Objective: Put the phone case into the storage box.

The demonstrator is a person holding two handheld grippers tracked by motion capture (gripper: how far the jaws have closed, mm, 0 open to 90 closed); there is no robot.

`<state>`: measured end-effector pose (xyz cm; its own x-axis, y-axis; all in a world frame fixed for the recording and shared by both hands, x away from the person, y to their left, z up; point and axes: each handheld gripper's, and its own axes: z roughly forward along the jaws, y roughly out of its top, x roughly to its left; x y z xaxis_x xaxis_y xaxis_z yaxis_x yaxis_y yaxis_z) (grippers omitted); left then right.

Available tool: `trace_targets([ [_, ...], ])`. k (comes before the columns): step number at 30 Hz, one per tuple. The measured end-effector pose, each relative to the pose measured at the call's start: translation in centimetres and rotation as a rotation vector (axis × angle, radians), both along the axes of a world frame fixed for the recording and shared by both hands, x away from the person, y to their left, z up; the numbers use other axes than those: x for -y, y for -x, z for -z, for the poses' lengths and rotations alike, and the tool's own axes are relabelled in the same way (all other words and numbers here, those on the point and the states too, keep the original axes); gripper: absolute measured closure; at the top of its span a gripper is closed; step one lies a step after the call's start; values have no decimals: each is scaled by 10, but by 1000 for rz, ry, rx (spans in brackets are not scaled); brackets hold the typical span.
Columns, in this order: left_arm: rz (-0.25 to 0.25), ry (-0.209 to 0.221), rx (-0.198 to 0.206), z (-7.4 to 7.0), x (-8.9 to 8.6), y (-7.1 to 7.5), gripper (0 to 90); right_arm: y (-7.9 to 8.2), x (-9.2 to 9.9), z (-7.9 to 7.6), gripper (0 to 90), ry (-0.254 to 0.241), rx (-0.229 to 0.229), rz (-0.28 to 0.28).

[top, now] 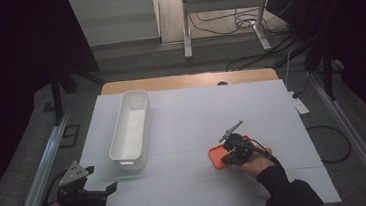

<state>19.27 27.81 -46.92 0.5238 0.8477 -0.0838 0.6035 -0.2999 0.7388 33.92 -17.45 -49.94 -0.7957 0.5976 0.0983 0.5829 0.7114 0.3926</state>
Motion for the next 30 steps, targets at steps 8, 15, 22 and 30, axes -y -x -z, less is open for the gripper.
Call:
trace_targets([
  [8, -1, 7, -1, 0, -1, -1, 22, 2, 24, -19, 889, -44, 79, 44],
  [15, 3, 2, 0, 0, 1, -1, 22, 1, 59, -22, 889, -44, 77, 138],
  [22, 3, 2, 0, 0, 1, -1, 22, 7, 83, -22, 889, -37, 65, 200],
  [30, 7, -4, 0, 0, 1, -2, 22, 12, 98, -16, 889, -5, 41, 240],
])
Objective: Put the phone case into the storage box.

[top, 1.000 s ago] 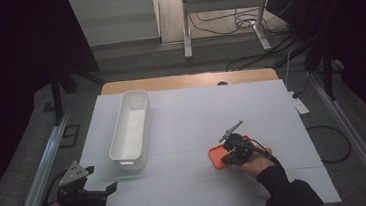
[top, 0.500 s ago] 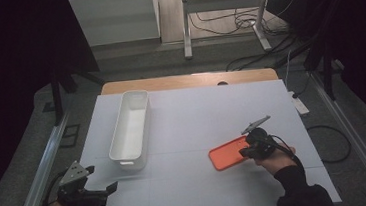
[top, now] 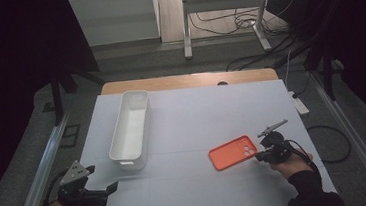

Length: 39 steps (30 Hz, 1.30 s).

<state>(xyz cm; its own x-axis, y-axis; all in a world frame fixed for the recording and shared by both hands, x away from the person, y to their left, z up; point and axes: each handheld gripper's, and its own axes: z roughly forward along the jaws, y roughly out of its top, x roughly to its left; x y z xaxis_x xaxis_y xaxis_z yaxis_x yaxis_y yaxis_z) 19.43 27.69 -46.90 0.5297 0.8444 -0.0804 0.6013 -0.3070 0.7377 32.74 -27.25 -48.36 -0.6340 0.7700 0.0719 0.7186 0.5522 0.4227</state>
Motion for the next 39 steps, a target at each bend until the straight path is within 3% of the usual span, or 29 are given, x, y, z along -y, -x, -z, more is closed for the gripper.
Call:
trace_targets([
  [7, 1, -5, 0, 0, 1, 0, 22, -4, 2, 7, 889, 13, -24, 22],
  [19, 1, -7, -3, 0, 1, 0, 24, -20, -1, 10, 889, -1, -13, 57],
  [39, -1, -9, -5, 1, 1, 0, 25, -56, -31, 16, 889, -26, 41, 83],
])
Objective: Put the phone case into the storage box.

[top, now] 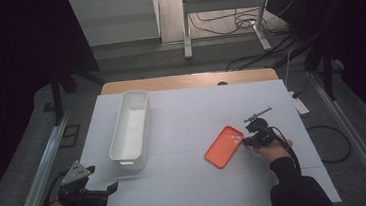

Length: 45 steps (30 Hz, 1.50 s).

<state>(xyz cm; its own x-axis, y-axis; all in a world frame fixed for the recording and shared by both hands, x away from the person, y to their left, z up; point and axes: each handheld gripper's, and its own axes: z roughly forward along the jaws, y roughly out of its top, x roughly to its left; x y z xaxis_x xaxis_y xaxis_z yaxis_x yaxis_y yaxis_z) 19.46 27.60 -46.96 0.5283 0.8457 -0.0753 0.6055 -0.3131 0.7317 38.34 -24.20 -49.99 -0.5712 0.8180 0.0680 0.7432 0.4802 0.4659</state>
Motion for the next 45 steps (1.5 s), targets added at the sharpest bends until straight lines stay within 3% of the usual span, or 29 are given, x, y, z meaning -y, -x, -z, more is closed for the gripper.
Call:
trace_targets([
  [5, 0, -1, 0, 0, 0, 0, 25, -6, -9, 0, 889, -19, 20, -9],
  [11, -2, -1, 1, 0, 0, 0, 25, 8, -26, -12, 889, -82, 56, -81],
  [18, -3, -2, 3, 0, 0, 1, 25, 32, -64, -6, 889, -77, 13, -242],
  [23, -1, -4, 3, 0, 0, 1, 25, 38, -72, 2, 889, -46, -28, -283],
  [32, 0, -2, 3, 0, 1, 0, 25, 43, -49, 1, 889, -35, -63, -239],
  [45, 4, 2, 3, 0, 1, -1, 25, 37, -12, -2, 889, 15, -45, -146],
])
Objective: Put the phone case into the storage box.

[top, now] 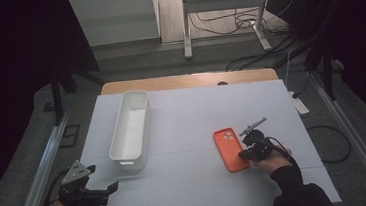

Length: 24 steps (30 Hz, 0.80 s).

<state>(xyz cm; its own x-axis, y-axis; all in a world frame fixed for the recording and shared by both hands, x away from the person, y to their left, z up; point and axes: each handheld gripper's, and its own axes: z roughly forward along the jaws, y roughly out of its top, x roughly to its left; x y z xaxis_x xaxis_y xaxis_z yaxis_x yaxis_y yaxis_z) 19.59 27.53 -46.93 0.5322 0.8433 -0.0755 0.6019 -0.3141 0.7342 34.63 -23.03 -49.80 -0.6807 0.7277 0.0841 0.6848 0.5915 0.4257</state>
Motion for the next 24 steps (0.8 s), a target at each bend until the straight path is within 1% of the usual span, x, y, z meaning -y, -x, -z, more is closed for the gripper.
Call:
trace_targets([
  [13, -1, 0, -1, 0, 0, 0, 25, -10, 18, -1, 889, 16, 25, 57],
  [18, -2, 1, -1, 0, 0, 0, 25, -10, 19, -1, 889, 17, 23, 58],
  [21, -2, 2, -1, 0, 0, 0, 25, -8, 18, -6, 888, -8, 35, 49],
  [23, -3, 3, -2, 0, -1, 0, 25, -6, 17, -12, 882, -27, 58, 48],
  [24, -3, 5, -2, 0, -1, 0, 25, -4, 17, -16, 862, -40, 77, 47],
])
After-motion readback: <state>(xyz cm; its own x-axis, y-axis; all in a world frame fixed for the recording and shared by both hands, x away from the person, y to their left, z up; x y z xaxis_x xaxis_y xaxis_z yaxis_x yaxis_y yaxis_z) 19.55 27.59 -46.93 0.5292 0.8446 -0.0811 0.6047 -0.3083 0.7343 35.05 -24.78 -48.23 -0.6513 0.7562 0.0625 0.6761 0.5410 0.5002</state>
